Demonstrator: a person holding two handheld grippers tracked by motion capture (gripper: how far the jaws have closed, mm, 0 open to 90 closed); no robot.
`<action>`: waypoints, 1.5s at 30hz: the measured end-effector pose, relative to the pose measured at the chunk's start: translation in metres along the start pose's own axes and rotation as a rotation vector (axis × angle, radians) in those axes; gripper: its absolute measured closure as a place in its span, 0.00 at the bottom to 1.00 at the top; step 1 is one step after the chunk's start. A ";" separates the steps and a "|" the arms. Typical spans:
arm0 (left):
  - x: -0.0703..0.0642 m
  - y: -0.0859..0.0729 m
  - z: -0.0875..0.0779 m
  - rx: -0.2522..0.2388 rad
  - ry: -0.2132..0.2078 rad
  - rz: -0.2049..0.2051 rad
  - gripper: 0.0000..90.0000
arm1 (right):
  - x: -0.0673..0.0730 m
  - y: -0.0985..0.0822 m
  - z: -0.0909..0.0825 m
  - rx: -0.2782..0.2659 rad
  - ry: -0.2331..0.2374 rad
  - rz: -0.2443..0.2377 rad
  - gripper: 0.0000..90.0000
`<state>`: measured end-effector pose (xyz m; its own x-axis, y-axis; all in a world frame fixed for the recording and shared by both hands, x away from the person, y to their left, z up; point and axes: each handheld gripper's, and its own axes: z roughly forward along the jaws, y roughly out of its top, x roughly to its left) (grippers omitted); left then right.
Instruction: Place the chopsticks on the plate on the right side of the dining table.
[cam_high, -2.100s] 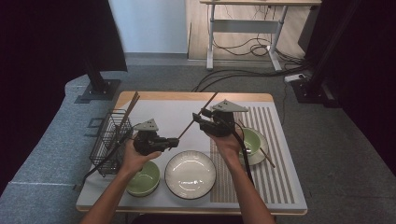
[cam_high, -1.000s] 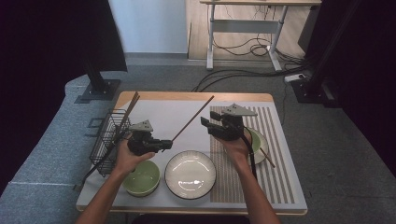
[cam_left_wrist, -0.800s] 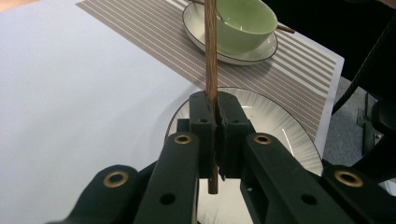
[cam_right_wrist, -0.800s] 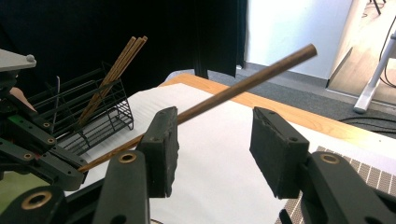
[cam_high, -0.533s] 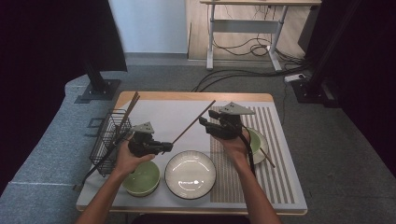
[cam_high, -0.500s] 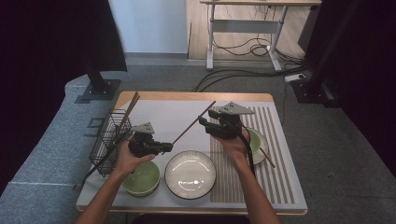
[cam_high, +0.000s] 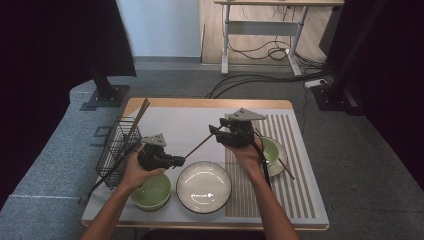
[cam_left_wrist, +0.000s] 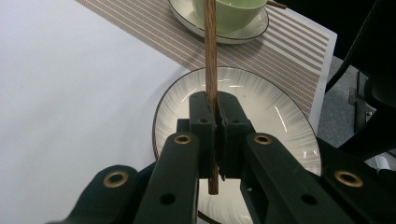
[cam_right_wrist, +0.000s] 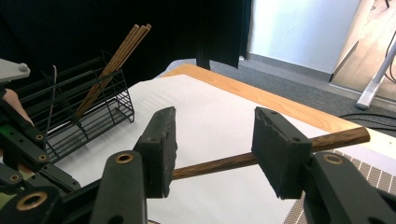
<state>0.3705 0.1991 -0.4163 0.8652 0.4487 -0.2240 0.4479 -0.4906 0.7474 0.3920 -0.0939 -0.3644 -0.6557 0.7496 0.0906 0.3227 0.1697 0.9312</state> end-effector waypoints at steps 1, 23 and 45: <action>0.000 0.000 0.000 0.000 -0.001 -0.001 0.96 | 0.000 0.000 0.000 0.002 0.000 -0.003 0.55; 0.002 0.001 -0.002 0.013 -0.020 -0.004 0.96 | -0.001 -0.004 0.006 0.078 0.043 -0.075 0.55; 0.004 0.002 -0.005 0.026 -0.067 -0.004 0.96 | -0.009 -0.008 0.007 0.165 0.094 -0.148 0.55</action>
<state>0.3739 0.2041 -0.4129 0.8763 0.3998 -0.2689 0.4562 -0.5089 0.7300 0.4001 -0.0975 -0.3751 -0.7624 0.6471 -0.0027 0.3205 0.3812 0.8672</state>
